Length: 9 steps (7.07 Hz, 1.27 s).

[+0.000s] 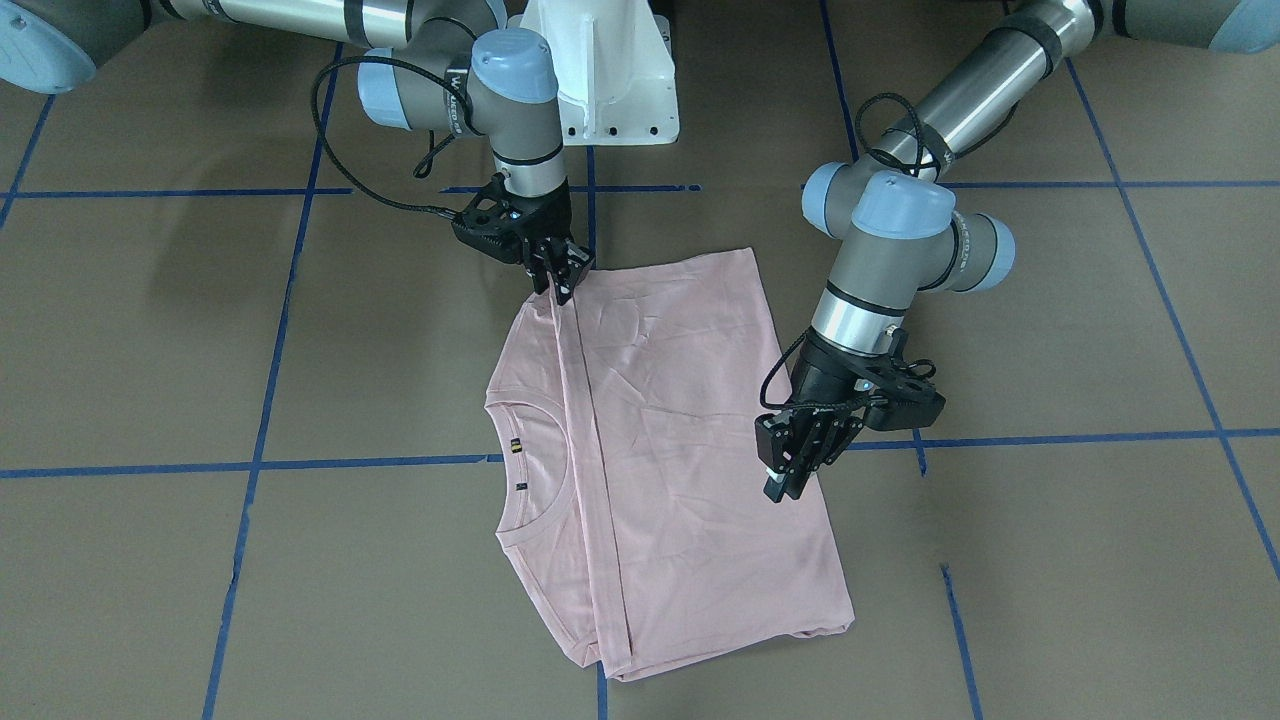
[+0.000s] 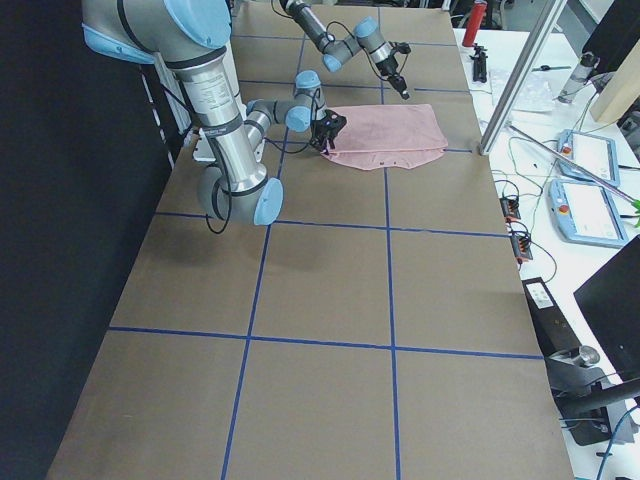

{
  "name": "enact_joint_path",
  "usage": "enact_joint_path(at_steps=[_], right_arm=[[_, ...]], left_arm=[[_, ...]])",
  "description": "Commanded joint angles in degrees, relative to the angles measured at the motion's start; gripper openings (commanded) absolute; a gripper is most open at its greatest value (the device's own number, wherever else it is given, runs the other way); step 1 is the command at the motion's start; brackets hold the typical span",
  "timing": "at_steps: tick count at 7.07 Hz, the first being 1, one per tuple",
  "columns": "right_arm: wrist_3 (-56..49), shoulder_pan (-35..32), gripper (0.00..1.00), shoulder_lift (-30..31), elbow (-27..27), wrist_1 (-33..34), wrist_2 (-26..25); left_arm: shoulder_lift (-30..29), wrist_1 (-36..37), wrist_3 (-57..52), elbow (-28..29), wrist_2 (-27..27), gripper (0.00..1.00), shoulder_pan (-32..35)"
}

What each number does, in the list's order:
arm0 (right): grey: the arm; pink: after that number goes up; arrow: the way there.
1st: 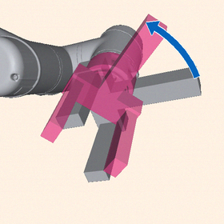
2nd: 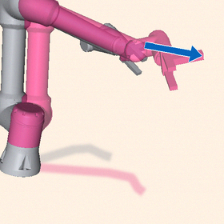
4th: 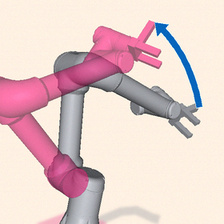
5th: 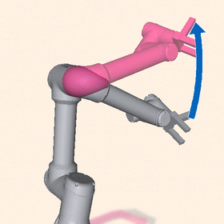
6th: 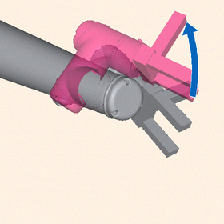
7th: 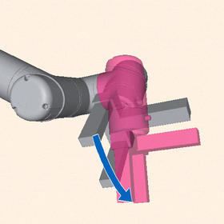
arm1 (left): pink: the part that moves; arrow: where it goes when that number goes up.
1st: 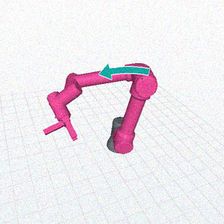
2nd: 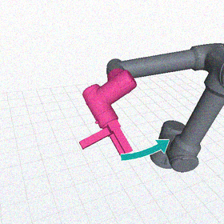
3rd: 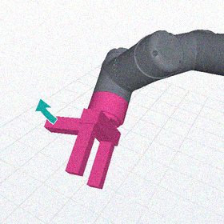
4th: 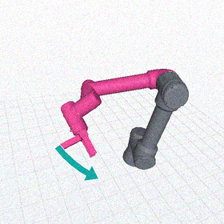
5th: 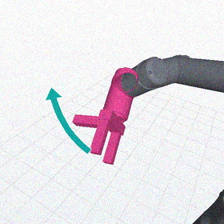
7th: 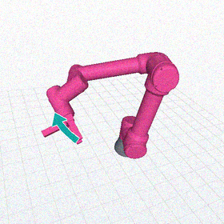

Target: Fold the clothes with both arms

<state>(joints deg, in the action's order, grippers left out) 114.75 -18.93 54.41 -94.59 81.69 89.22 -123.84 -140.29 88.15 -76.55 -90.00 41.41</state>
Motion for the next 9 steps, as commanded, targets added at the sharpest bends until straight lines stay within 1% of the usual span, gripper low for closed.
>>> enact_joint_path(at_steps=[1, 4, 5, 6, 8, 9], right_arm=[[0.03, -0.05, 0.63, -0.09, 0.37, 0.23, -0.1], [0.03, -0.14, 0.63, -0.18, 0.73, 0.4, -0.19], [0.12, -0.14, 0.57, -0.18, 0.99, 0.32, -0.19], [0.21, -0.14, 0.43, -0.18, 0.99, 0.23, -0.19], [0.56, -0.05, 0.2, -0.09, 1.25, -0.04, -0.1], [0.39, -0.14, 0.0, -0.27, 1.17, -0.21, 0.16]], left_arm=[[0.0, 0.01, 2.7, 0.08, 0.0, 0.33, -0.45], [0.18, 0.01, 2.9, 0.08, 0.0, 0.33, -0.54], [0.18, 0.01, 2.9, 0.08, 0.0, 0.33, -0.54], [0.18, 0.01, 2.99, 0.0, 0.0, 0.33, -0.54], [0.26, 0.28, 2.99, -0.62, -0.09, 0.33, -0.54], [0.26, 0.36, 2.99, -0.71, -0.09, 0.33, -0.54]])
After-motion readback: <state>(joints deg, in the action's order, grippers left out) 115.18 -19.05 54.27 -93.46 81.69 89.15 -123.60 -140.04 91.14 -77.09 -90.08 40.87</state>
